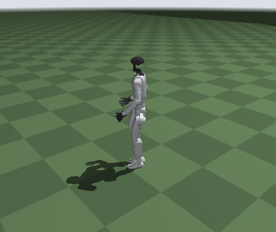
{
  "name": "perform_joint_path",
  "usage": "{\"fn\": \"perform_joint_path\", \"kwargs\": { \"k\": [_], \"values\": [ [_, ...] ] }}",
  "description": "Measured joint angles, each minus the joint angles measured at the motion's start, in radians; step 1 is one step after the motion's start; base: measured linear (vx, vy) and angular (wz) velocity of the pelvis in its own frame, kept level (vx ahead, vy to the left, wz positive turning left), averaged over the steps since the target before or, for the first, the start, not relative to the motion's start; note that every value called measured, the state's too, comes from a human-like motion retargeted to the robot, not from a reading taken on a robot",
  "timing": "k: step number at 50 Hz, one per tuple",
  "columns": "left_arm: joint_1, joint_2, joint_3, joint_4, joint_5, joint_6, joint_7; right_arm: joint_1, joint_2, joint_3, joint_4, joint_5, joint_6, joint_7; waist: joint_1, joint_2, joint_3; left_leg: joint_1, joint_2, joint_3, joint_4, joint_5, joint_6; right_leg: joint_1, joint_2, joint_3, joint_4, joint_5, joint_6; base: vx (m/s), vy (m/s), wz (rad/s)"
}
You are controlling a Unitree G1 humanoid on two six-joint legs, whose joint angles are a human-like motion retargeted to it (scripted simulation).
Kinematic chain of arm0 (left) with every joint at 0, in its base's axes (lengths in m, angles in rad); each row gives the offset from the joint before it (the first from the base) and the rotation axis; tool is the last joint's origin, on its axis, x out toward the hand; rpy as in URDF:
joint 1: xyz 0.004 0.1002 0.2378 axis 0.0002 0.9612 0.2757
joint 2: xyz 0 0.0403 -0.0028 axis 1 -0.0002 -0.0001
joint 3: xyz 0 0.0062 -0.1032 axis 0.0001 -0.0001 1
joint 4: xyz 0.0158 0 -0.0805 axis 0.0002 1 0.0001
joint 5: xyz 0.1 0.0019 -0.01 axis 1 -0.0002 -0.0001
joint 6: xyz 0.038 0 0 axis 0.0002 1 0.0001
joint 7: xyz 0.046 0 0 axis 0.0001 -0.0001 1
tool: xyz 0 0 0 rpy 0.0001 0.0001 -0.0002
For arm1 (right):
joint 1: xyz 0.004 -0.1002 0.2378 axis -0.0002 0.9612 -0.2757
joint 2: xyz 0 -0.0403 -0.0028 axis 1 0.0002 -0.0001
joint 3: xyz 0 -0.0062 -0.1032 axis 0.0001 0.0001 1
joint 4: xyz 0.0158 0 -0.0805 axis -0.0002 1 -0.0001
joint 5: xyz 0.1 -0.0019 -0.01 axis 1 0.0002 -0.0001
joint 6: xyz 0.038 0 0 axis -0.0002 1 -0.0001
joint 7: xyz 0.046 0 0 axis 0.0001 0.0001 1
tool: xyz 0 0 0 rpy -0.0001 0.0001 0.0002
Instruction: Kungfu
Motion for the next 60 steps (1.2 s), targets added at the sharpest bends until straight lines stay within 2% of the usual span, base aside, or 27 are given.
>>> {"fn": "perform_joint_path", "kwargs": {
  "k": [2, 5, 7, 9, 11, 12, 14, 15, 20, 23, 27, 30, 32, 33, 34, 37, 40, 43, 45, 46, 47, 48, 50, 52, 55, 60],
  "values": [
    [-0.019, -0.040, -0.003, -0.015, 0.075, -0.031, 0.064, -0.045, -0.005, 0.021, -0.018, 0.010, 0.008, -0.010, -0.004, 0.005, 0.010, -0.033, 0.033, 0.029, 0.013, 0.001, -0.015, -0.049, 0.029, 0.024, 0.017, 0.048, 0.057, -0.38, -0.17, -0.62],
    [-0.041, -0.084, 0.011, -0.024, 0.129, -0.072, 0.159, -0.121, 0.009, 0.031, -0.031, 0.008, 0.017, -0.019, -0.006, 0.011, 0.019, -0.097, 0.109, 0.079, 0.046, 0.001, -0.058, -0.132, 0.107, 0.022, 0.024, 0.062, 0.057, -0.48, -0.55, -0.86],
    [-0.049, -0.108, 0.021, -0.030, 0.127, -0.100, 0.232, -0.160, 0.030, 0.028, -0.036, -0.005, 0.025, -0.017, -0.020, 0.020, 0.026, -0.128, 0.138, 0.102, 0.057, 0.002, -0.065, -0.157, 0.125, 0.033, 0.015, 0.026, 0.057, -0.38, -0.25, -0.64],
    [-0.041, -0.129, 0.029, -0.037, 0.123, -0.134, 0.298, -0.180, 0.051, 0.032, -0.043, -0.023, 0.026, -0.017, -0.033, 0.030, 0.027, -0.143, 0.141, 0.126, 0.054, -0.010, -0.039, -0.153, 0.080, 0.033, -0.017, 0.008, 0.057, -0.24, 0.35, -0.61],
    [-0.025, -0.161, 0.037, -0.041, 0.123, -0.179, 0.376, -0.195, 0.060, 0.042, -0.051, -0.056, 0.020, -0.021, -0.055, 0.034, 0.028, -0.143, 0.108, 0.151, 0.034, -0.018, -0.001, -0.132, -0.028, -0.050, -0.041, 0.008, 0.057, -0.21, 0.49, -0.49],
    [-0.015, -0.175, 0.040, -0.041, 0.125, -0.195, 0.405, -0.196, 0.061, 0.047, -0.054, -0.073, 0.014, -0.025, -0.069, 0.033, 0.029, -0.136, 0.089, 0.159, 0.019, -0.018, 0.014, -0.115, -0.079, -0.092, -0.052, 0.009, 0.049, -0.13, 0.36, -0.23],
    [0.002, -0.192, 0.047, -0.036, 0.134, -0.223, 0.452, -0.192, 0.062, 0.056, -0.058, -0.106, -0.002, -0.037, -0.104, 0.027, 0.036, -0.119, 0.072, 0.162, -0.010, -0.011, 0.022, -0.087, -0.125, -0.122, -0.075, 0.003, 0.009, -0.17, 0.07, -0.21],
    [0.009, -0.197, 0.051, -0.034, 0.140, -0.235, 0.468, -0.189, 0.064, 0.060, -0.059, -0.118, -0.011, -0.043, -0.117, 0.023, 0.038, -0.113, 0.069, 0.166, -0.022, -0.007, 0.021, -0.076, -0.138, -0.124, -0.090, 0.004, -0.005, -0.21, -0.10, -0.49],
    [0.058, -0.204, 0.083, -0.029, 0.167, -0.250, 0.566, -0.175, 0.087, 0.090, -0.034, -0.115, 0.007, -0.022, -0.122, -0.002, 0.028, -0.084, 0.076, 0.241, -0.059, -0.005, 0.009, -0.030, -0.185, -0.089, -0.144, 0.059, -0.005, -0.22, -0.16, -1.08],
    [0.088, -0.209, 0.113, -0.039, 0.190, -0.258, 0.634, -0.170, 0.092, 0.109, -0.025, -0.109, 0.018, -0.014, -0.110, -0.007, 0.019, -0.076, 0.104, 0.298, -0.065, -0.004, -0.007, -0.008, -0.207, -0.133, -0.135, 0.081, -0.036, -0.19, -0.12, -1.52],
    [0.120, -0.210, 0.123, -0.042, 0.211, -0.273, 0.629, -0.149, 0.096, 0.133, -0.019, -0.113, 0.031, -0.004, -0.084, 0.005, -0.003, -0.057, 0.161, 0.376, -0.068, -0.001, -0.036, 0.016, -0.229, -0.258, -0.110, 0.087, -0.127, -0.20, -0.28, -1.55],
    [0.146, -0.209, 0.118, -0.037, 0.209, -0.287, 0.623, -0.119, 0.103, 0.145, -0.012, -0.103, 0.063, 0.025, -0.065, 0.001, -0.038, -0.037, 0.187, 0.431, -0.068, 0.003, -0.062, 0.042, -0.258, -0.404, -0.127, 0.087, -0.132, -0.04, -0.32, -1.44],
    [0.164, -0.206, 0.113, -0.033, 0.210, -0.292, 0.622, -0.100, 0.106, 0.149, -0.007, -0.093, 0.087, 0.047, -0.062, -0.010, -0.060, -0.024, 0.194, 0.460, -0.066, 0.011, -0.074, 0.052, -0.265, -0.451, -0.144, 0.096, -0.110, -0.07, -0.50, -1.16],
    [0.172, -0.205, 0.111, -0.032, 0.210, -0.294, 0.621, -0.092, 0.107, 0.151, -0.004, -0.088, 0.097, 0.057, -0.063, -0.018, -0.073, -0.017, 0.196, 0.476, -0.065, 0.017, -0.080, 0.057, -0.265, -0.469, -0.156, 0.088, -0.078, -0.07, -0.53, -1.06],
    [0.179, -0.201, 0.110, -0.030, 0.207, -0.295, 0.624, -0.084, 0.110, 0.152, 0.000, -0.085, 0.105, 0.063, -0.069, -0.020, -0.082, -0.010, 0.208, 0.488, -0.064, 0.027, -0.087, 0.063, -0.251, -0.480, -0.168, 0.055, -0.092, -0.06, -0.52, -1.02],
    [0.198, -0.184, 0.099, -0.023, 0.199, -0.293, 0.644, -0.059, 0.120, 0.155, 0.008, -0.086, 0.110, 0.061, -0.107, -0.014, -0.103, 0.015, 0.258, 0.505, -0.059, 0.068, -0.104, 0.079, -0.188, -0.487, -0.196, -0.033, -0.201, -0.07, -0.60, -0.65],
    [0.206, -0.162, 0.077, -0.009, 0.206, -0.279, 0.650, -0.026, 0.137, 0.138, 0.021, -0.112, 0.092, 0.048, -0.139, -0.018, -0.137, 0.025, 0.306, 0.531, -0.031, 0.138, -0.104, 0.082, -0.147, -0.396, -0.213, -0.082, -0.208, -0.10, -0.81, -0.50],
    [0.194, -0.150, 0.047, 0.020, 0.221, -0.252, 0.634, -0.006, 0.154, 0.117, 0.038, -0.130, 0.081, 0.032, -0.112, -0.027, -0.159, 0.028, 0.374, 0.557, 0.028, 0.255, -0.078, 0.070, -0.119, -0.316, -0.203, -0.121, -0.231, -0.14, -0.58, -1.16],
    [0.174, -0.139, 0.022, 0.032, 0.219, -0.236, 0.620, -0.011, 0.161, 0.104, 0.057, -0.133, 0.073, 0.025, -0.129, -0.039, -0.162, 0.001, 0.407, 0.520, 0.107, 0.328, -0.005, 0.072, -0.107, -0.311, -0.199, -0.144, -0.252, -0.18, -0.61, -0.91],
    [0.167, -0.136, 0.020, 0.036, 0.213, -0.231, 0.599, -0.020, 0.166, 0.096, 0.075, -0.139, 0.070, 0.024, -0.140, -0.052, -0.163, -0.037, 0.415, 0.468, 0.182, 0.333, 0.058, 0.075, -0.112, -0.298, -0.195, -0.153, -0.257, -0.18, -0.70, -0.89],
    [0.162, -0.135, 0.023, 0.041, 0.203, -0.225, 0.575, -0.031, 0.172, 0.089, 0.095, -0.143, 0.069, 0.024, -0.144, -0.062, -0.163, -0.076, 0.419, 0.411, 0.254, 0.326, 0.095, 0.077, -0.111, -0.281, -0.191, -0.159, -0.261, -0.10, -0.51, -1.30],
    [0.158, -0.138, 0.034, 0.049, 0.189, -0.218, 0.544, -0.043, 0.179, 0.083, 0.117, -0.148, 0.068, 0.025, -0.134, -0.065, -0.162, -0.113, 0.416, 0.342, 0.317, 0.298, 0.077, 0.074, -0.101, -0.254, -0.185, -0.162, -0.265, -0.06, -0.42, -1.65],
    [0.153, -0.163, 0.061, 0.074, 0.151, -0.198, 0.489, -0.059, 0.192, 0.068, 0.148, -0.143, 0.071, 0.022, -0.105, -0.063, -0.158, -0.187, 0.364, 0.147, 0.421, 0.248, -0.040, 0.072, -0.070, -0.205, -0.181, -0.161, -0.275, -0.05, -0.52, -1.95],
    [0.153, -0.187, 0.087, 0.082, 0.122, -0.184, 0.442, -0.061, 0.193, 0.060, 0.154, -0.125, 0.065, 0.018, -0.067, -0.069, -0.159, -0.221, 0.268, 0.038, 0.453, 0.233, -0.123, 0.073, -0.055, -0.153, -0.181, -0.157, -0.282, 0.01, -0.40, -2.05],
    [0.159, -0.191, 0.102, 0.072, 0.117, -0.157, 0.380, -0.060, 0.175, 0.058, 0.145, -0.087, 0.048, 0.006, -0.016, -0.084, -0.163, -0.266, 0.191, 0.036, 0.473, 0.204, -0.119, 0.081, -0.053, -0.098, -0.179, -0.153, -0.286, 0.11, -0.43, -1.89],
    [0.186, -0.153, 0.103, 0.017, 0.163, -0.141, 0.411, -0.074, 0.131, 0.084, 0.130, -0.074, 0.054, 0.017, 0.042, -0.068, -0.146, -0.344, 0.102, 0.051, 0.377, 0.190, -0.082, 0.104, -0.004, 0.023, -0.178, -0.159, -0.314, 0.17, -0.32, -1.74]
  ]
}}
